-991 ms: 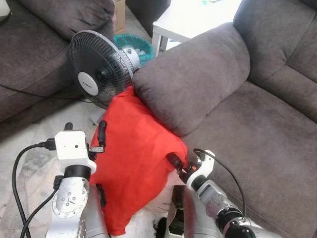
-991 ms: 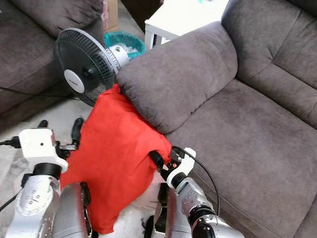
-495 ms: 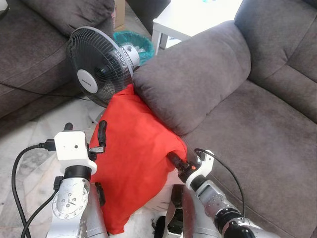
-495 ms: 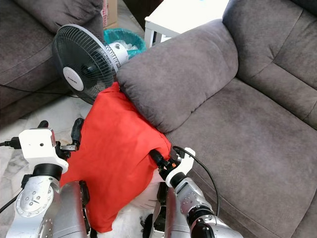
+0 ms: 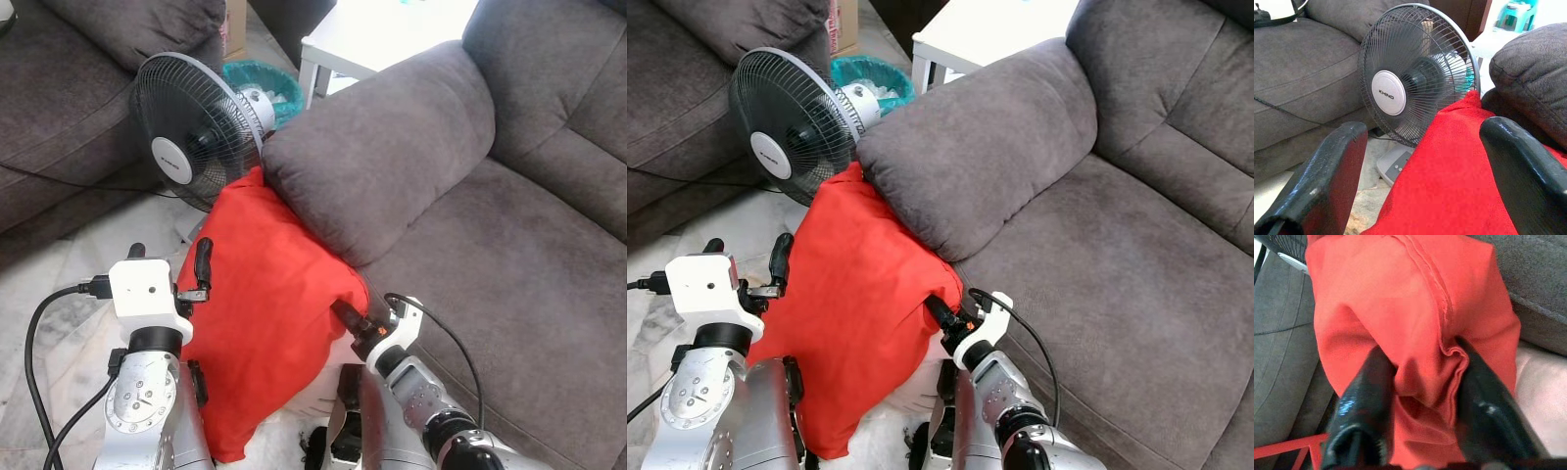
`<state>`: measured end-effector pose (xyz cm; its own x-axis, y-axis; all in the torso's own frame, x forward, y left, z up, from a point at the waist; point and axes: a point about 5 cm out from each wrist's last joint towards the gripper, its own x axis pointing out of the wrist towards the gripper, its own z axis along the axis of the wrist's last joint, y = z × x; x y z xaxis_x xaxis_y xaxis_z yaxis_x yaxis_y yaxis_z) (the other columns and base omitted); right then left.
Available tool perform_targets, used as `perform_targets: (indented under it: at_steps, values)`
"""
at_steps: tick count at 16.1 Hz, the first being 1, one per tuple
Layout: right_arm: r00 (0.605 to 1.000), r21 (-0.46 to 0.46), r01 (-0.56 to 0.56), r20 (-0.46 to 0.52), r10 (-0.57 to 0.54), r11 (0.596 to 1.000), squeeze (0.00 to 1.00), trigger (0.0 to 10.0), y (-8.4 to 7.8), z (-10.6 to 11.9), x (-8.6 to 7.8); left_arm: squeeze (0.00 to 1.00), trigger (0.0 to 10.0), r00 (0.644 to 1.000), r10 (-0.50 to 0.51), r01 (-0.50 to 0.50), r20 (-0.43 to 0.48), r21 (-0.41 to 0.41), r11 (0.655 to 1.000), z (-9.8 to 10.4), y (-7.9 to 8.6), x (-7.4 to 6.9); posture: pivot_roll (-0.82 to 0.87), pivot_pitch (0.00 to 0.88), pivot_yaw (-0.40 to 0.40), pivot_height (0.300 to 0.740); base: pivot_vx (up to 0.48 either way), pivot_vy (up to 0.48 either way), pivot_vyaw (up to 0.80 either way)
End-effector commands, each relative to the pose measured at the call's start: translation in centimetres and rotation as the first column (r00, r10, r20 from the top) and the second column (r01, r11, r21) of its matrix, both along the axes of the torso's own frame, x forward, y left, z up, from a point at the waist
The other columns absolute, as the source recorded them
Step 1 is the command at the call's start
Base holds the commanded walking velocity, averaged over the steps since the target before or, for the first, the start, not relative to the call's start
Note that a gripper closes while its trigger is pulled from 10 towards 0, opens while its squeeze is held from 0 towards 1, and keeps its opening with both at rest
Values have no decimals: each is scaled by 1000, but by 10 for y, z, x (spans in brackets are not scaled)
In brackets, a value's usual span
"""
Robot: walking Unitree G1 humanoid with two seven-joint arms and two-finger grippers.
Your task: Move the pillow to the sofa from floor
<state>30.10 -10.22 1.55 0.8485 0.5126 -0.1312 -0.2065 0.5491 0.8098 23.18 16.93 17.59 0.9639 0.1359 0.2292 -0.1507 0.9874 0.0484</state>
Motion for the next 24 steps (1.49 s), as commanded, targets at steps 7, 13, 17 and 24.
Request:
perform_targets:
  at_steps: [7, 13, 17, 24]
  values:
    - [1000, -7, 24, 12, -24, 1000, 0, 0, -6, -1, -1, 0, 10000, 1000, -14, 14, -7, -12, 1000, -2, -4, 1, 338, 230, -235, 537, 0, 0, 0]
    - [998, -40, 18, 63, -15, 999, 0, 0, -12, 4, 2, 0, 10000, 1000, -27, 27, -13, -7, 1000, -7, -5, 9, 323, 188, -230, 537, 0, 0, 0]
    - [992, -95, -3, 128, 16, 995, 0, 0, -13, 11, 7, 0, 10000, 999, -29, 30, -44, 21, 999, -19, -2, 12, 305, 156, -223, 537, 0, 0, 0]
    - [932, -331, 169, 360, -41, 928, 0, 10000, -48, 33, 6, 0, 10000, 991, -30, 36, -134, 47, 998, -52, 7, 18, 242, 70, -179, 537, 0, 0, 0]
